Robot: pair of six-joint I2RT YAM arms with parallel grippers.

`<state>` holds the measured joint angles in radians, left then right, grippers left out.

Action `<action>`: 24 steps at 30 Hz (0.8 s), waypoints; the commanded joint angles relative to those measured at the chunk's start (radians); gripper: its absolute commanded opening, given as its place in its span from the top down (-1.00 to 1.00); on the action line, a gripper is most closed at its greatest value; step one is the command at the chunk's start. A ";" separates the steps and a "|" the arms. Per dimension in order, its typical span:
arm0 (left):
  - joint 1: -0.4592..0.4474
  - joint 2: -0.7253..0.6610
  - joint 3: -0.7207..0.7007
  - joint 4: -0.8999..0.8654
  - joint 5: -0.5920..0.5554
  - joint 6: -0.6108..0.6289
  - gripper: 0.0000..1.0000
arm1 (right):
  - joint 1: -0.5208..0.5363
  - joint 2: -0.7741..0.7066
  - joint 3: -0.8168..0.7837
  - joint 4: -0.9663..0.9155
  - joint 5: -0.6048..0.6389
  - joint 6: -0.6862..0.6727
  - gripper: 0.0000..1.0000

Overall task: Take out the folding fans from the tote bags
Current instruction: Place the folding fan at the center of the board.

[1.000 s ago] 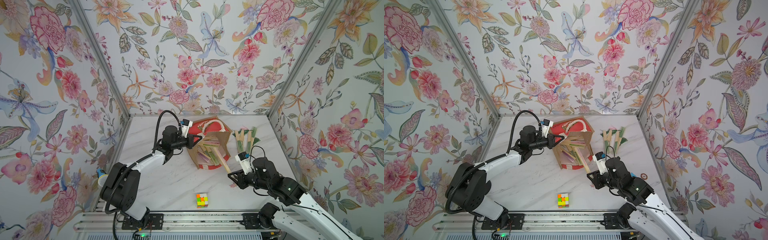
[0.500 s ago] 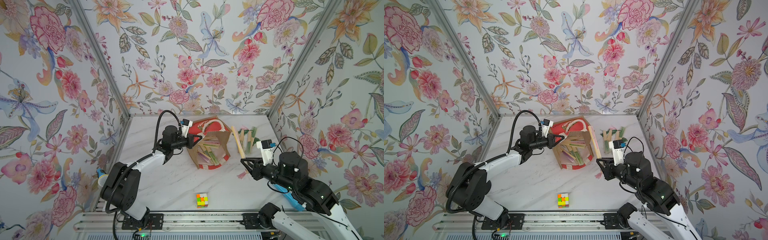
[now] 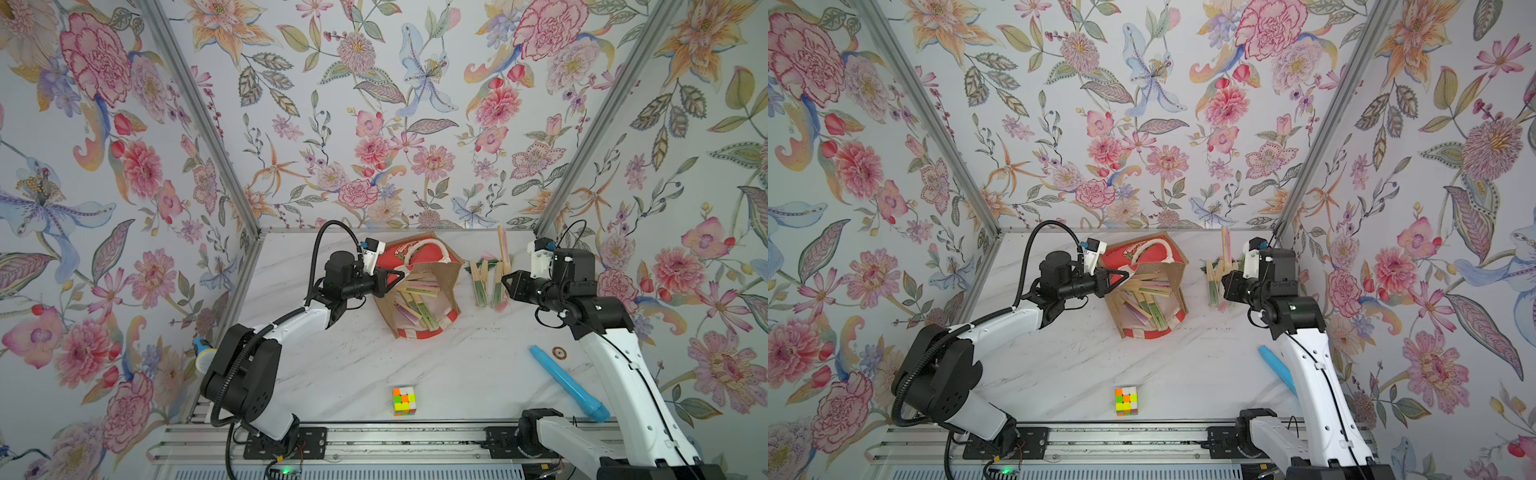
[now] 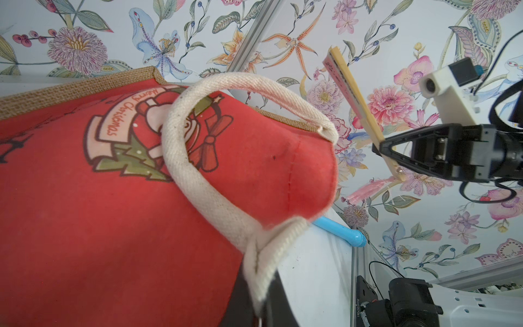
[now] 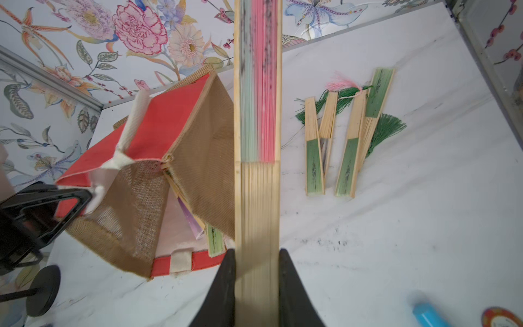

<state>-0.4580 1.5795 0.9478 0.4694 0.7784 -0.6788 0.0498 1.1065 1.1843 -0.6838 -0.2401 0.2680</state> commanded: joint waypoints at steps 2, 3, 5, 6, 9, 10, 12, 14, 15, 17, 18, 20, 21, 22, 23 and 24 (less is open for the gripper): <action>0.010 -0.009 0.000 -0.009 0.004 -0.019 1.00 | -0.064 0.134 0.000 0.158 -0.034 -0.056 0.82; 0.009 -0.009 0.000 -0.010 0.006 -0.019 1.00 | -0.072 0.171 -0.001 0.172 -0.010 -0.063 0.82; 0.010 -0.008 0.000 -0.012 0.003 -0.018 1.00 | -0.084 0.257 -0.003 0.211 0.035 -0.083 0.69; 0.010 -0.008 0.000 -0.012 0.002 -0.019 1.00 | -0.089 0.296 -0.003 0.233 0.047 -0.082 0.69; 0.010 -0.008 0.000 -0.015 -0.001 -0.020 1.00 | -0.094 0.415 0.003 0.288 0.048 -0.076 0.70; 0.009 -0.008 -0.001 -0.014 -0.002 -0.021 1.00 | -0.092 0.454 0.006 0.311 0.052 -0.068 0.70; 0.009 -0.007 0.000 -0.018 -0.007 -0.020 1.00 | -0.090 0.530 0.021 0.332 0.048 -0.058 0.70; 0.010 -0.008 -0.001 -0.020 -0.009 -0.019 1.00 | -0.084 0.600 0.038 0.352 0.065 -0.058 0.70; 0.010 -0.008 -0.001 -0.020 -0.008 -0.019 1.00 | -0.082 0.626 0.050 0.352 0.074 -0.054 0.69; 0.010 -0.008 0.001 -0.025 -0.009 -0.018 1.00 | -0.080 0.679 0.070 0.348 0.079 -0.054 0.66; 0.010 -0.008 0.003 -0.026 -0.011 -0.018 1.00 | -0.078 0.697 0.076 0.348 0.088 -0.051 0.65; 0.010 -0.009 0.007 -0.030 -0.013 -0.017 1.00 | -0.076 0.733 0.084 0.344 0.102 -0.046 0.60; 0.009 -0.009 0.009 -0.031 -0.013 -0.017 1.00 | -0.076 0.746 0.087 0.343 0.104 -0.045 0.56; 0.009 -0.009 0.010 -0.031 -0.013 -0.017 1.00 | -0.076 0.762 0.088 0.341 0.103 -0.043 0.53; 0.010 -0.007 0.011 -0.031 -0.014 -0.018 1.00 | -0.076 0.775 0.089 0.341 0.097 -0.043 0.50; 0.010 -0.008 0.014 -0.032 -0.013 -0.018 1.00 | -0.076 0.783 0.089 0.341 0.091 -0.043 0.46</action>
<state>-0.4580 1.5795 0.9478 0.4660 0.7776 -0.6785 -0.0330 1.8683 1.2476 -0.3565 -0.1600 0.2169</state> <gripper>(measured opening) 0.070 0.263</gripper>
